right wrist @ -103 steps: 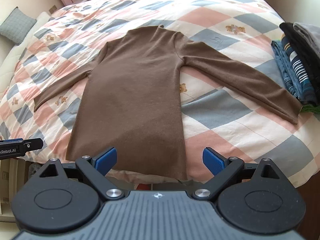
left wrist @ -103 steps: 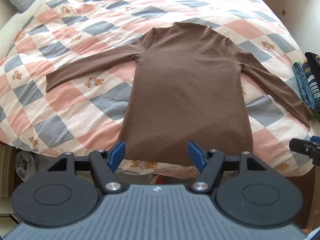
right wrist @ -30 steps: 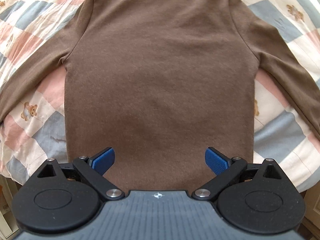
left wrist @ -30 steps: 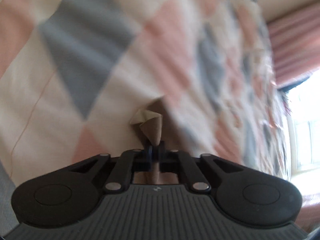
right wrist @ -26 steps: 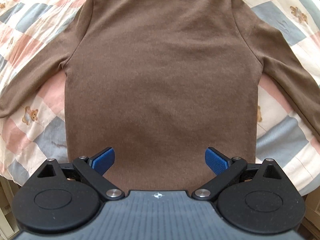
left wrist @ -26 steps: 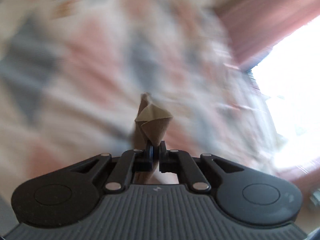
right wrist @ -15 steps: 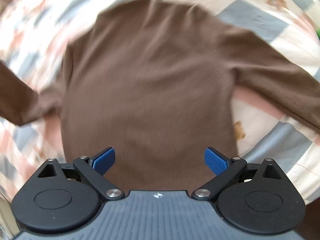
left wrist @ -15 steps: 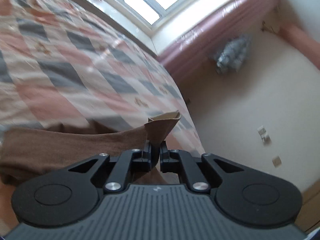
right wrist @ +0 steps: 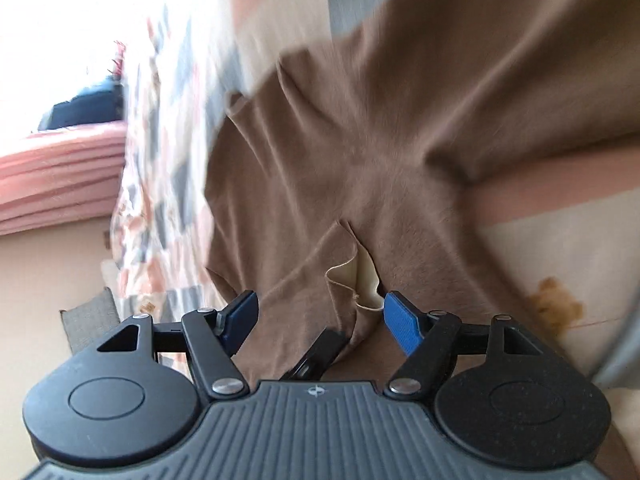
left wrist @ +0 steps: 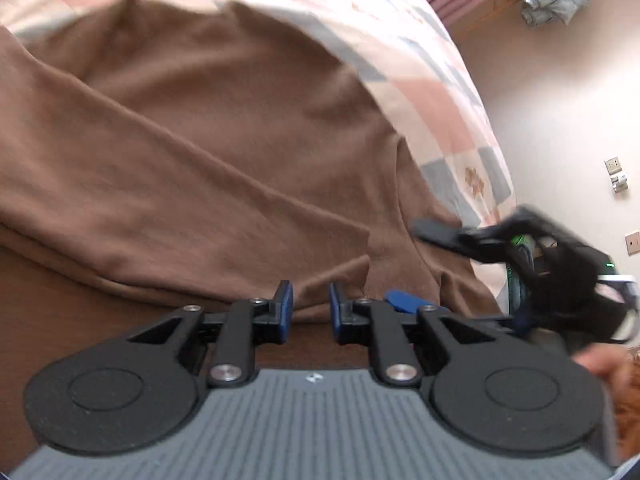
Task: Fold clothes
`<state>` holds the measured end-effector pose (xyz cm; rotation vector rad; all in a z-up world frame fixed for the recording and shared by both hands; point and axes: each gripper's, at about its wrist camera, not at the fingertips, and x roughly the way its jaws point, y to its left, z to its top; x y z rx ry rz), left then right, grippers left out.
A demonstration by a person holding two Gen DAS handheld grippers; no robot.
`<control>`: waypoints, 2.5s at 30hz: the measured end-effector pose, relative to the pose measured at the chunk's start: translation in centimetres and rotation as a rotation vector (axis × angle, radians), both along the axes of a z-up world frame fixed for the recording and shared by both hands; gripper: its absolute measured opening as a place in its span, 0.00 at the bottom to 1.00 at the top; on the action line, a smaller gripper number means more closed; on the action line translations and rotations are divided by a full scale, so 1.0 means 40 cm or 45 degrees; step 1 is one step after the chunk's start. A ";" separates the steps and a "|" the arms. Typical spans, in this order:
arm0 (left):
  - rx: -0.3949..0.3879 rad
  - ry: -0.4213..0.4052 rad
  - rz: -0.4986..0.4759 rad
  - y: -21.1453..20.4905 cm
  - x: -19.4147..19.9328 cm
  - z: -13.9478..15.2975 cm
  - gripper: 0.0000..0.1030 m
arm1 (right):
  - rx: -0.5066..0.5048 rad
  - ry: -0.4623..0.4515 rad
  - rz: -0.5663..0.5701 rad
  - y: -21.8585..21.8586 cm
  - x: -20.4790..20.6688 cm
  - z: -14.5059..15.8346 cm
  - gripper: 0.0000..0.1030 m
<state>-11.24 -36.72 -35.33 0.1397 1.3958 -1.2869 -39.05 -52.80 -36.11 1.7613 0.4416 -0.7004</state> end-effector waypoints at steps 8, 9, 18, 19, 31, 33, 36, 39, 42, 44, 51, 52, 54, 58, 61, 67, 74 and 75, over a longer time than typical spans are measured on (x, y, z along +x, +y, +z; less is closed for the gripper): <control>0.038 -0.083 0.162 0.069 0.149 0.047 0.20 | -0.243 0.196 0.205 -0.058 0.099 -0.030 0.44; 0.049 -0.091 0.173 0.076 0.163 0.050 0.21 | -0.251 0.203 0.235 -0.062 0.112 -0.040 0.43; 0.041 -0.171 0.320 0.153 0.305 0.104 0.21 | -0.569 0.187 0.356 -0.050 0.148 0.074 0.03; 0.039 -0.186 0.331 0.156 0.321 0.107 0.21 | -0.606 0.202 0.350 -0.057 0.134 0.099 0.03; 0.031 -0.309 0.154 0.035 0.347 0.099 0.21 | -0.567 0.401 0.287 -0.134 0.011 0.099 0.03; 0.075 -0.375 0.041 0.010 0.319 0.080 0.21 | -0.565 0.403 0.281 -0.134 0.005 0.093 0.03; 0.191 -0.518 -0.141 -0.014 0.265 0.029 0.19 | -0.545 0.458 0.263 -0.146 0.000 0.067 0.03; 0.189 -0.504 -0.121 0.003 0.257 0.017 0.18 | -0.602 0.462 0.260 -0.151 0.009 0.055 0.03; 0.188 -0.493 -0.080 0.012 0.260 0.019 0.19 | -0.678 0.468 0.279 -0.158 0.027 0.065 0.03; 0.203 -0.507 -0.091 0.009 0.257 0.015 0.19 | -0.680 0.505 0.298 -0.161 0.035 0.056 0.03; 0.111 -0.522 0.005 0.015 0.256 0.065 0.19 | -0.840 0.685 0.205 -0.102 0.010 0.120 0.29; 0.138 -0.522 0.000 0.010 0.253 0.055 0.19 | -0.877 0.699 0.187 -0.087 0.004 0.136 0.29; 0.208 -0.557 -0.051 -0.002 0.241 0.027 0.19 | -0.808 0.588 0.264 -0.078 0.002 0.108 0.26; 0.240 -0.621 -0.065 0.002 0.230 0.035 0.18 | -0.670 0.748 0.262 -0.077 -0.030 0.049 0.25; 0.232 -0.656 0.004 0.024 0.237 0.081 0.21 | -0.665 0.612 -0.041 -0.029 -0.170 0.112 0.46; 0.215 -0.547 0.027 0.039 0.218 0.140 0.22 | -0.351 0.671 -0.667 0.157 -0.574 0.118 0.51; 0.168 -0.439 -0.135 -0.029 0.088 0.140 0.26 | -0.183 0.630 -1.183 0.251 -0.829 0.038 0.51; 0.160 -0.432 -0.157 -0.036 0.074 0.142 0.26 | -0.164 0.628 -1.203 0.247 -0.838 0.019 0.51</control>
